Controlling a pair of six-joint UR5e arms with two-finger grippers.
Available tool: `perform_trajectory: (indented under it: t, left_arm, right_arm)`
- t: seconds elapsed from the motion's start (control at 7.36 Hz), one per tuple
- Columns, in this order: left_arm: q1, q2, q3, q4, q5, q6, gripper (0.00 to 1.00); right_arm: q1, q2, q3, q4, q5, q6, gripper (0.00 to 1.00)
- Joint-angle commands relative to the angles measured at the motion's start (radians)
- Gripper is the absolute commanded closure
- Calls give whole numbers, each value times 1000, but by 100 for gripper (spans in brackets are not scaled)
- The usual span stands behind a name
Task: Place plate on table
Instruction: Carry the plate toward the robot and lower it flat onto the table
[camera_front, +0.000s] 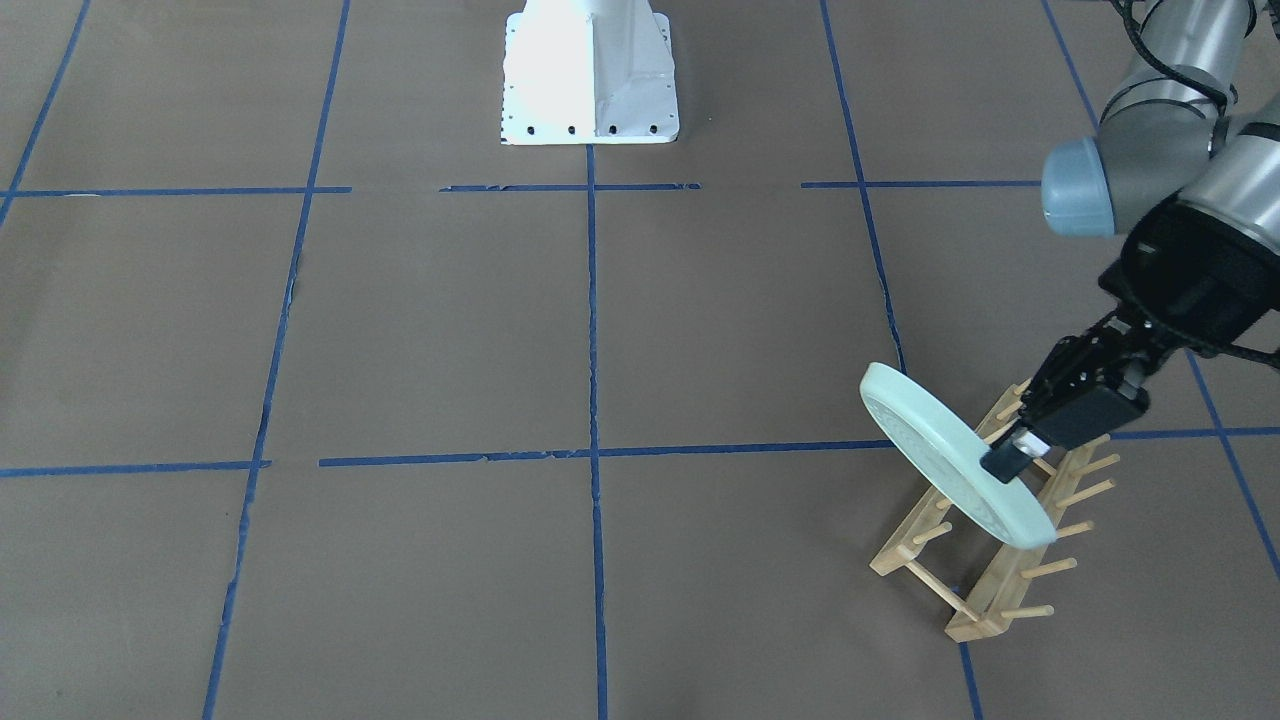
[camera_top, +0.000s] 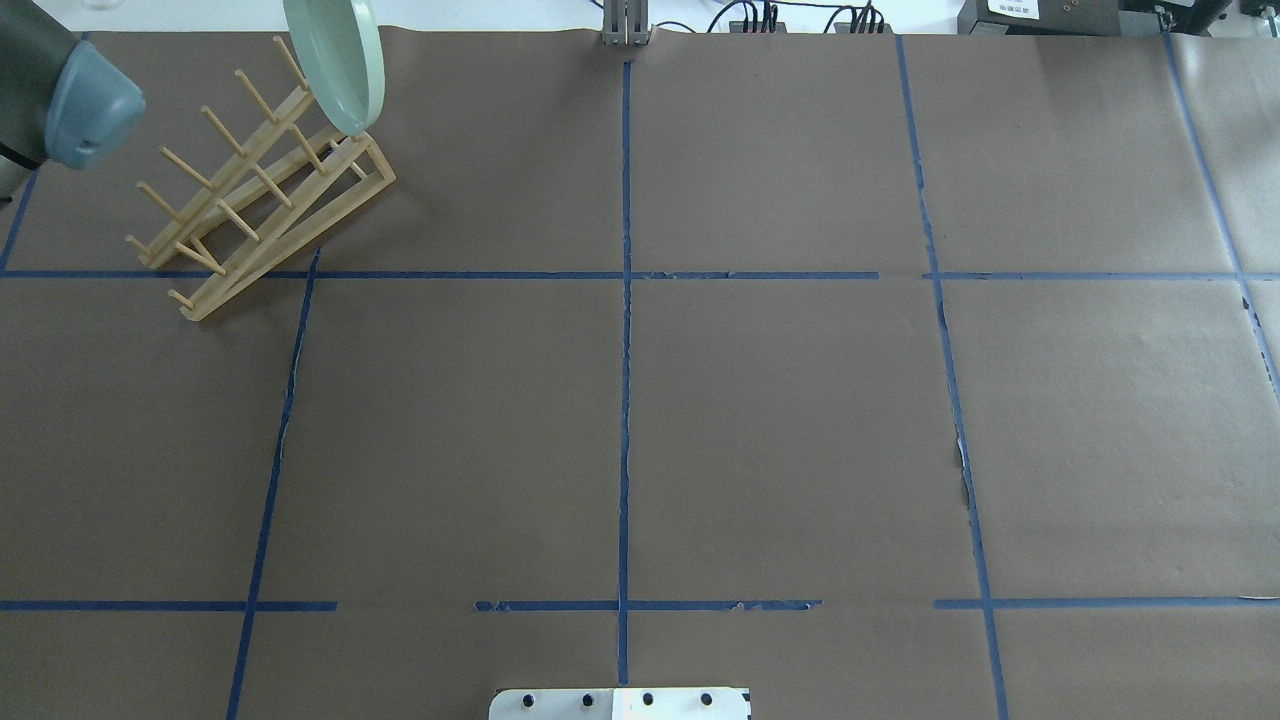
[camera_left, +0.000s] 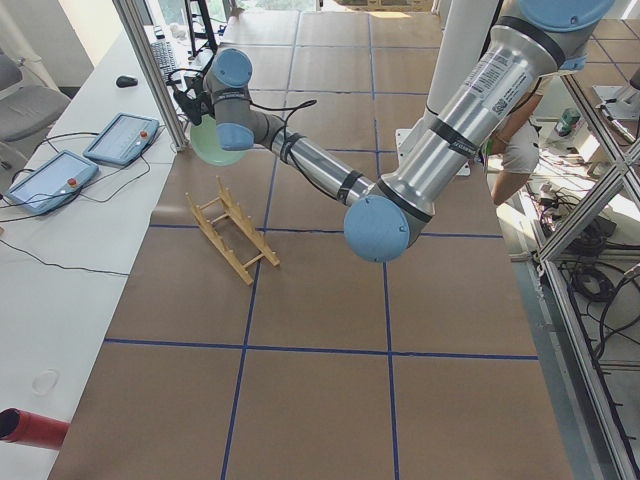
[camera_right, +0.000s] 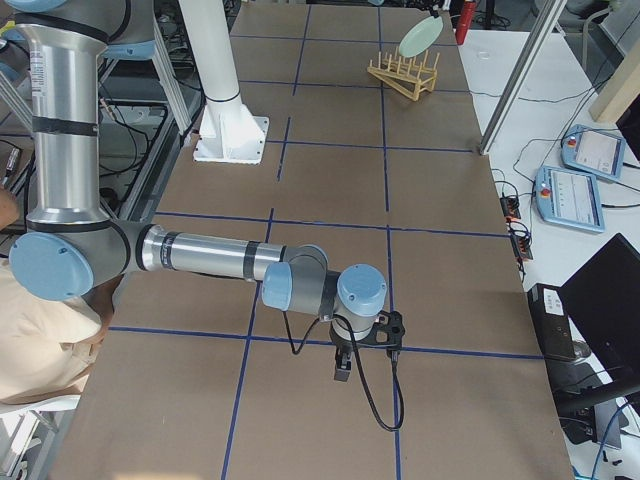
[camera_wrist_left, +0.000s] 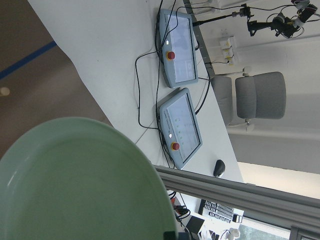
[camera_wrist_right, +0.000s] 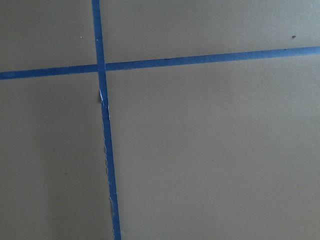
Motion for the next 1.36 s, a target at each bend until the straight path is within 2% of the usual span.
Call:
perform_trajectory:
  t: [0.0,0.27,0.54,0.68,0.81,1.22]
  left_arm:
    - [142,-30,-163,453,36,180,100]
    - [350,-100,-175,791,222,348,100]
    - [478,-162,-125,1052,299,514,100]
    - [538,-190,-47,1107,374,530,100]
    - [567,-203,22,1106,385,530,100]
    - [620,-210,58,1103,406,532,100]
  right_arm:
    - [0,0,0,0,0,0,0]
    - [0,-2,0,0,0,0,0]
    - [0,0,0,0,0,0,0]
    - [0,0,0,0,0,0,0]
    - [0,0,0,0,0,0,0]
    - [0,0,0,0,0,0,0]
